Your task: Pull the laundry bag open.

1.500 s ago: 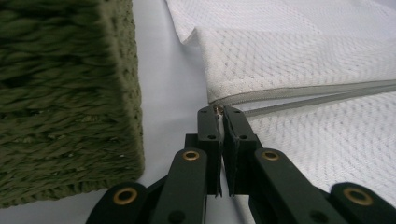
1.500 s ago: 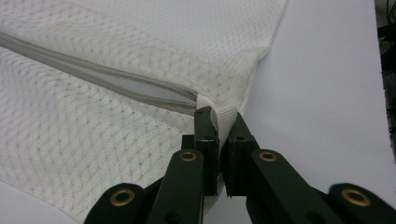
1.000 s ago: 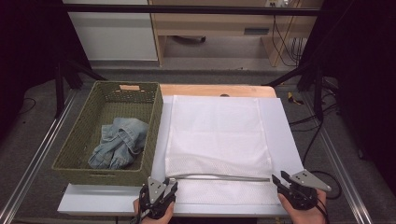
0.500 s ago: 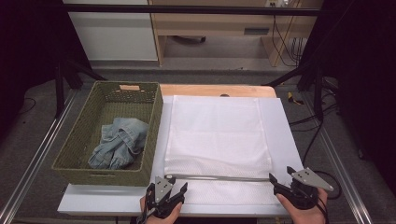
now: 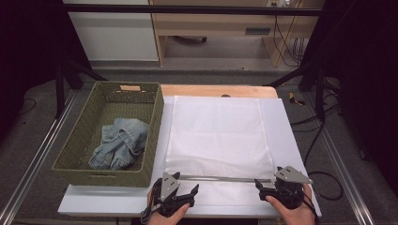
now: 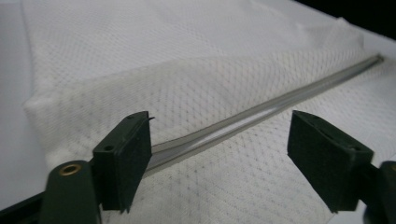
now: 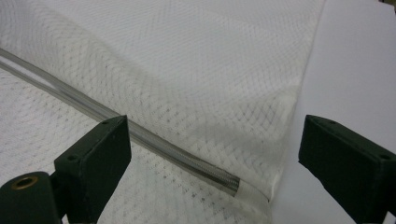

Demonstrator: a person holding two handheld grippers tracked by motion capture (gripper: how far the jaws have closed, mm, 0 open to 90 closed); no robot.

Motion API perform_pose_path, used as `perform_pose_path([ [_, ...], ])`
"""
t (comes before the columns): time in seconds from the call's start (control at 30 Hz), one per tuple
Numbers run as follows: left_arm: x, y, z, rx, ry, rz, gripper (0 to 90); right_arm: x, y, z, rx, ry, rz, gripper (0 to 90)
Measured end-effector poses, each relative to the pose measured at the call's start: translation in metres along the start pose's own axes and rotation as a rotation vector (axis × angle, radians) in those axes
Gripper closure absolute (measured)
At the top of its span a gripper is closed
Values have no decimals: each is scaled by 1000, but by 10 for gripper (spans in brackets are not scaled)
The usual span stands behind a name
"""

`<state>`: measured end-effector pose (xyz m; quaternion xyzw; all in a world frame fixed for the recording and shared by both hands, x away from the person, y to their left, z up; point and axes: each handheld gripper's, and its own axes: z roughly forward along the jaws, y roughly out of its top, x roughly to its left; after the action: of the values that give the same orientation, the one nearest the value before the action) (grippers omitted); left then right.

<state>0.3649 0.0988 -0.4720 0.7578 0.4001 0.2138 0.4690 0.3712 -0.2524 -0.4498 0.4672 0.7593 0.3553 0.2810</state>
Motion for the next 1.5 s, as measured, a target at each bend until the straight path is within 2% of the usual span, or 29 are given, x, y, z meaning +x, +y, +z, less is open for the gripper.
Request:
perform_pose_path([
  [0.07, -1, 8, 0, -12, -3, 10, 170, 2, 4, 1, 5, 6, 2, 96],
  [0.17, 0, 22, 0, -5, -39, 16, 122, 5, 12, 1, 22, 36, 1, 99],
  [0.37, 2, 51, -3, 28, -87, 66, 96, 15, 28, 3, 51, 99, -103, 109],
  [0.47, 6, 59, -7, 44, -95, 94, 80, 20, 35, 7, 94, 122, -167, 118],
  [0.53, 9, 61, -6, 71, -110, 114, 66, 22, 39, 9, 111, 135, -197, 130],
  [0.6, 11, 61, -6, 82, -111, 123, 66, 24, 44, 11, 122, 149, -224, 138],
  [0.67, 13, 60, -5, 93, -106, 153, 67, 27, 49, 11, 124, 161, -255, 159],
  [0.8, 17, 53, -5, 71, -89, 164, 71, 31, 61, 12, 130, 203, -297, 199],
  [0.97, 19, 43, -7, 36, -80, 151, 77, 35, 76, 18, 134, 230, -327, 281],
  [1.03, 20, 41, -10, 20, -83, 126, 78, 38, 81, 21, 128, 246, -329, 313],
  [1.13, 19, 38, -16, 17, -75, 144, 78, 42, 88, 27, 140, 259, -350, 326],
  [1.27, 21, 32, -21, 18, -66, 131, 79, 47, 93, 32, 159, 282, -359, 347],
  [1.37, 22, 27, -24, 12, -64, 106, 84, 52, 95, 35, 156, 300, -371, 373],
  [1.5, 15, 25, -25, 18, -62, 136, 88, 63, 94, 42, 144, 330, -395, 425],
])
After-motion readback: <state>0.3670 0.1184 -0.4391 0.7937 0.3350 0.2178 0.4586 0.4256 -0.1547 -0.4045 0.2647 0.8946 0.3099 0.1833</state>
